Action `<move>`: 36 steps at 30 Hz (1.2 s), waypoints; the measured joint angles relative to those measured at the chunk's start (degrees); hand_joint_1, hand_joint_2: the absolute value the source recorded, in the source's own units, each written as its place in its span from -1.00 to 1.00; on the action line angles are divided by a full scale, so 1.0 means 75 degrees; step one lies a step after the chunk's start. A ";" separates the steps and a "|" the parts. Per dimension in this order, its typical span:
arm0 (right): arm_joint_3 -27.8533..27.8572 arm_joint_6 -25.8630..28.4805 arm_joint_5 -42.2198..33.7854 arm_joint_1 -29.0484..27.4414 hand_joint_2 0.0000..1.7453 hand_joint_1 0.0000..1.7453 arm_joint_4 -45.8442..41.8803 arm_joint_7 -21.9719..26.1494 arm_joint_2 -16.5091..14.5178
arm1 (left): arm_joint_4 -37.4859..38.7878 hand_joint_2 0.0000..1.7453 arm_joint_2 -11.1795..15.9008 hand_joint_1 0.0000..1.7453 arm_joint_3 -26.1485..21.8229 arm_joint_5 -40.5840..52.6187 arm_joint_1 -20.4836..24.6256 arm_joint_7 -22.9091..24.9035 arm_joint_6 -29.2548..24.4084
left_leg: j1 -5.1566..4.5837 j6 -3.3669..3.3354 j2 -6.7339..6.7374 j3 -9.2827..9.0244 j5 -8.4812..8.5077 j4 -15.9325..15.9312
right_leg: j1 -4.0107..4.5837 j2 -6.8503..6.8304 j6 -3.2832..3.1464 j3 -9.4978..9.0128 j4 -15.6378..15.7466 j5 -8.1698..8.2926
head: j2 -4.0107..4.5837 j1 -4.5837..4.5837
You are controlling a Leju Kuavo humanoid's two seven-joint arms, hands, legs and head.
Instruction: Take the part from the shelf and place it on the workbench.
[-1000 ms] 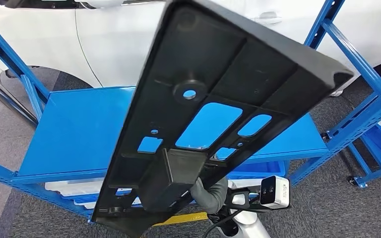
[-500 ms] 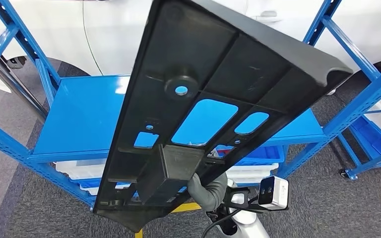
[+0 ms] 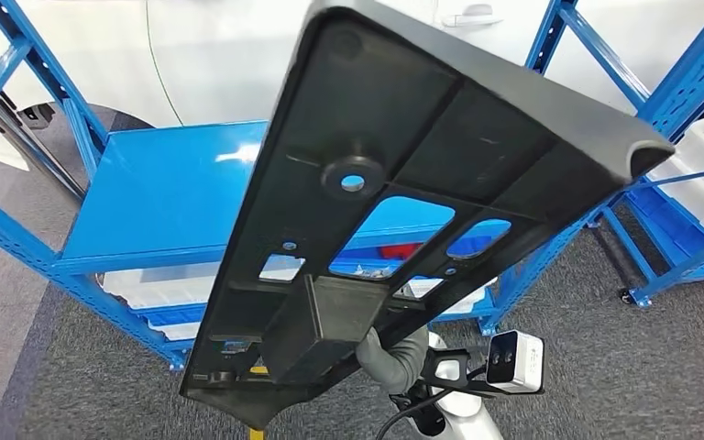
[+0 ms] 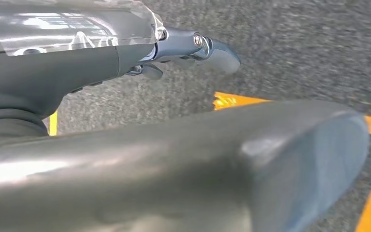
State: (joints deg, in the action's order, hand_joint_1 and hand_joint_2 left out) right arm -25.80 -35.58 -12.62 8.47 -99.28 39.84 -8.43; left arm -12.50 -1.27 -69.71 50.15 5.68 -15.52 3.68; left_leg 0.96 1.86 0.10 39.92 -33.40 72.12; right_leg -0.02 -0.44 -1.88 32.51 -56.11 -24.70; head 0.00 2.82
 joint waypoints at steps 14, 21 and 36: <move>0.0216 -0.0299 0.0112 -0.0143 1.00 1.00 -0.0042 0.0002 0.0063 | 0.0003 -1.00 -0.0117 -1.00 0.0150 0.0082 0.0043 -0.0003 0.0016 | -0.0010 -0.0438 0.0033 -0.1233 0.0916 -0.2033 | -0.0051 0.0050 0.0474 0.1163 -0.1662 -0.0804 | 0.0000 -0.0003; 0.0237 -0.0334 0.0071 -0.0176 1.00 1.00 -0.0041 0.0002 0.0112 | 0.0003 -1.00 -0.0171 -1.00 0.0179 0.0138 0.0034 -0.0001 0.0017 | -0.0061 -0.0333 0.0029 -0.0493 0.1477 -0.1964 | 0.0014 0.0047 0.0295 -0.0517 -0.0600 -0.0635 | 0.0000 -0.0002; 0.0315 -0.0420 0.0020 -0.0236 1.00 1.00 -0.0011 0.0001 0.0127 | 0.0003 -1.00 -0.0193 -1.00 0.0181 0.0146 -0.0017 0.0140 -0.0098 | -0.0013 -0.0035 0.0016 -0.1125 0.0890 -0.1666 | 0.0045 -0.0009 0.0055 -0.0248 -0.0073 -0.0283 | 0.0000 -0.0001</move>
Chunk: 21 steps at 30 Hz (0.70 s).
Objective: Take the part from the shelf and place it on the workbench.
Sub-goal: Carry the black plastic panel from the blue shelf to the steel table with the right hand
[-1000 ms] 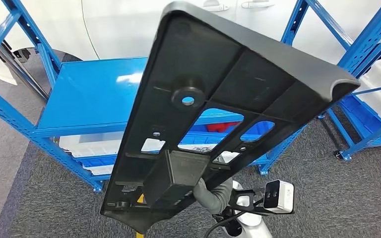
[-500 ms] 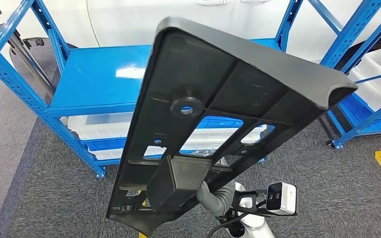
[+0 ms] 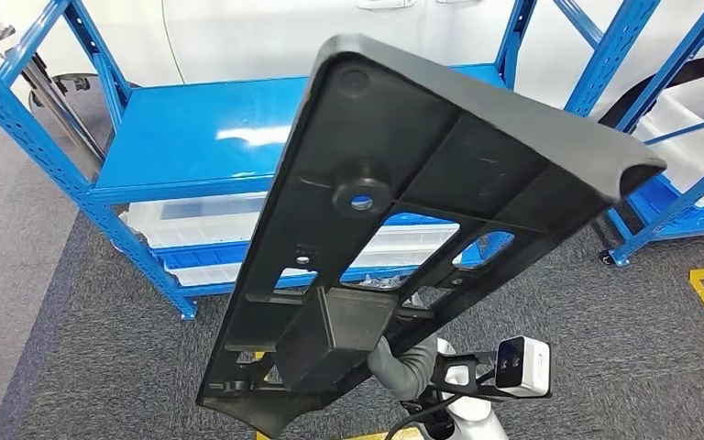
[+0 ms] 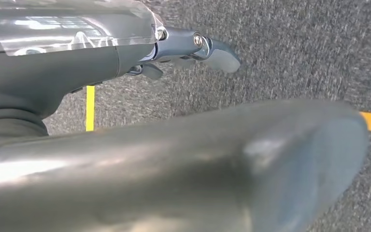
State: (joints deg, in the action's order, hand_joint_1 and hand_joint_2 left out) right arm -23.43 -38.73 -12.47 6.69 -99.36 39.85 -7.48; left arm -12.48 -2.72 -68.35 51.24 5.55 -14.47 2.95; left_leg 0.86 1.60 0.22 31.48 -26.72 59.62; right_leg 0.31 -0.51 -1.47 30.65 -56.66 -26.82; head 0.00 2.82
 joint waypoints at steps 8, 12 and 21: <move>0.0012 0.0127 -0.0026 0.0042 1.00 1.00 0.0023 -0.0007 0.0006 | 0.0000 -1.00 -0.0028 -1.00 -0.0002 -0.0002 0.0014 0.0073 -0.0042 | 0.0026 -0.0357 0.0006 -0.0042 0.0098 -0.0413 | -0.0030 0.0047 0.0316 0.0649 -0.1327 -0.0738 | 0.0000 -0.0001; 0.0012 0.0136 -0.0135 0.0056 1.00 1.00 0.0063 -0.0007 0.0050 | 0.0000 -1.00 -0.0034 -1.00 -0.0003 -0.0001 0.0005 0.0090 -0.0066 | 0.0017 -0.0360 0.0032 0.0029 0.0123 -0.0369 | -0.0094 0.0036 0.0361 0.0996 -0.2091 -0.0800 | 0.0000 0.0000; 0.0097 -0.0081 -0.0233 0.0247 1.00 1.00 0.0044 0.0003 0.0095 | 0.0000 -1.00 -0.0055 -1.00 0.0000 0.0125 0.0000 0.0132 -0.0358 | -0.0027 -0.0065 0.0248 0.0133 -0.0124 -0.0066 | -0.0034 -0.0066 -0.0002 0.0187 -0.0040 0.0126 | 0.0000 0.0001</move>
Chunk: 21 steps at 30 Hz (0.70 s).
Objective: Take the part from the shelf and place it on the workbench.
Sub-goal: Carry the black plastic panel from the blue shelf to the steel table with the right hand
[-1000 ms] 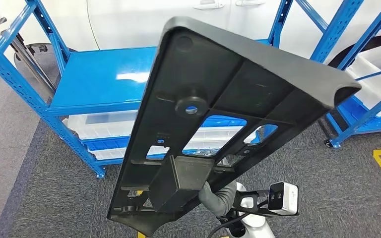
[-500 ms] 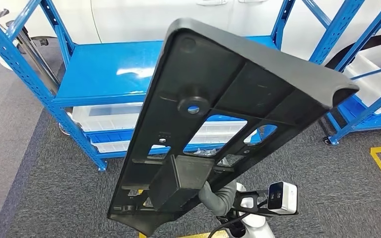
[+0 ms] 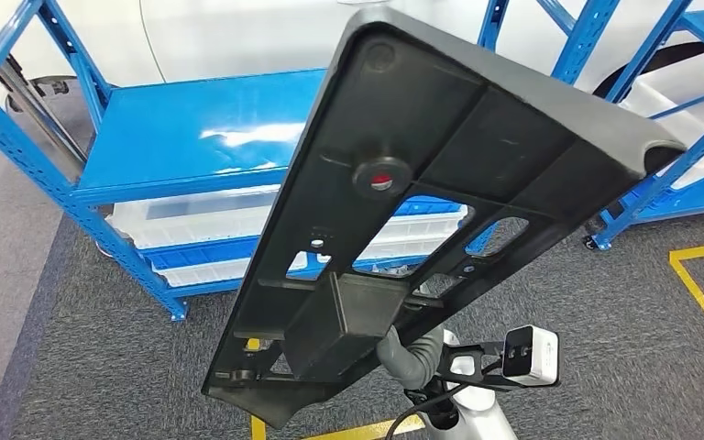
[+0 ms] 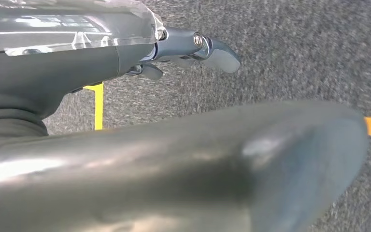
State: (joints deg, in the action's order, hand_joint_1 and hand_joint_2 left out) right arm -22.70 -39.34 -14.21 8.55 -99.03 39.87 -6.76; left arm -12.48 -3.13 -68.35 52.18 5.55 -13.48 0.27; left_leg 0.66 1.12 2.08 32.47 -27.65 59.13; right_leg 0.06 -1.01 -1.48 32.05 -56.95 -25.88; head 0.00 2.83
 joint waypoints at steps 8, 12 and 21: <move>0.0472 -0.0388 0.0294 0.0021 1.00 1.00 -0.0219 0.0001 -0.0192 | 0.0000 -1.00 0.0037 -1.00 0.0001 0.0071 -0.0035 0.0009 -0.0400 | 0.0030 0.0028 -0.0372 0.0324 -0.0157 0.0839 | 0.0014 0.0510 -0.0057 0.0051 -0.0064 0.0052 | 0.0000 -0.0001; 0.0743 -0.0351 0.0389 0.0041 1.00 1.00 -0.0509 0.0009 -0.0385 | 0.0000 -1.00 0.0115 -1.00 0.0013 0.0177 -0.0033 0.0013 -0.0471 | 0.0028 -0.0060 -0.0706 -0.0161 0.0120 -0.0206 | 0.0009 0.0797 0.0106 0.0170 -0.0138 0.0089 | 0.0000 -0.0001; 0.0920 0.0006 0.0541 0.0056 1.00 1.00 -0.1025 0.0009 -0.0581 | -0.0003 -1.00 0.0328 -1.00 0.0165 0.0297 -0.0006 -0.0027 -0.0423 | 0.0058 -0.0273 0.0054 -0.0125 0.0222 -0.0305 | -0.0096 0.0160 0.0380 0.1233 -0.2281 -0.0825 | 0.0000 -0.0006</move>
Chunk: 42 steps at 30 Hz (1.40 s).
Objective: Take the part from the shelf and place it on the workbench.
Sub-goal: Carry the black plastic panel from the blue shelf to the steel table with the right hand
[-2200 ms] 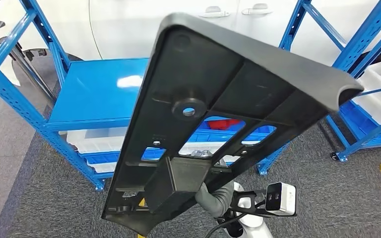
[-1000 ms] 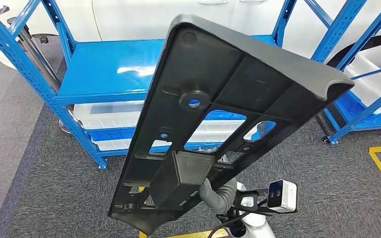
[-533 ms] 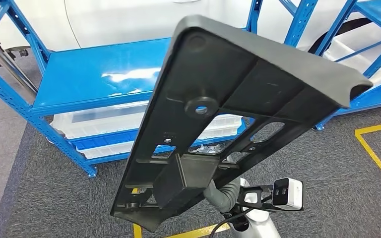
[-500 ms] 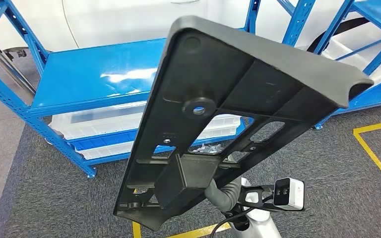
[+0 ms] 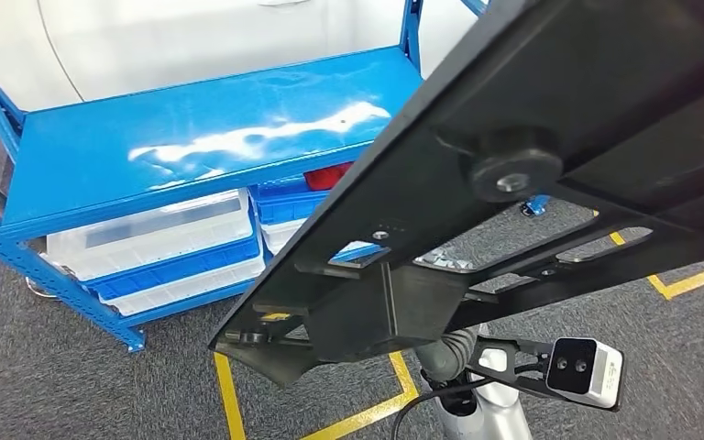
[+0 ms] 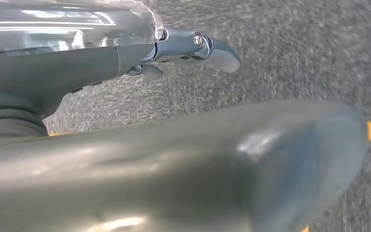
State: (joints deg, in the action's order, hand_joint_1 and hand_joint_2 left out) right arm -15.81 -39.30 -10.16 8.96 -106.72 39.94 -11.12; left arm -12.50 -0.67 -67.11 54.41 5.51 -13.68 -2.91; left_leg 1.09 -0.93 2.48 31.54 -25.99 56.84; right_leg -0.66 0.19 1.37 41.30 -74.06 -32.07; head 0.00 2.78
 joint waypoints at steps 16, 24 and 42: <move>-0.0229 0.0680 0.0160 -0.0168 1.00 1.00 -0.0552 -0.0009 -0.0050 | 0.0000 -1.00 0.0165 -1.00 0.0210 0.0232 0.0038 0.0090 0.0271 | 0.0010 0.0394 -0.0296 0.0805 -0.0879 0.2006 | 0.0103 0.0374 -0.0477 -0.1068 0.2209 0.0943 | 0.0000 0.0002; -0.0321 0.0560 0.0099 -0.0113 1.00 1.00 -0.0528 -0.0018 -0.0024 | 0.0000 -1.00 0.0176 -1.00 0.0202 0.0049 0.0053 0.0162 0.0254 | 0.0028 0.0150 -0.0727 -0.0034 -0.0035 0.0025 | 0.0050 0.0858 -0.0158 -0.0863 0.2050 0.0952 | 0.0000 0.0003; -0.0365 0.0304 0.0356 -0.0242 1.00 1.00 -0.0480 -0.0007 0.0159 | 0.0003 -1.00 -0.0146 -1.00 0.0173 0.0254 0.0007 0.0426 0.0307 | 0.0016 0.0379 -0.0073 0.0212 -0.0792 0.0967 | 0.0050 -0.0077 -0.0428 -0.1037 0.2278 0.0976 | 0.0000 0.0003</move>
State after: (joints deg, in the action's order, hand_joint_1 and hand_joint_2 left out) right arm -18.55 -37.01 -7.49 7.15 -110.32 39.89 -9.93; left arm -12.48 -1.77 -65.81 56.31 5.56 -10.48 -0.60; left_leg 1.21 1.91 1.93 33.13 -31.93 64.10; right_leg -0.28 -0.39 -1.84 33.52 -56.98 -24.75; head 0.00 2.80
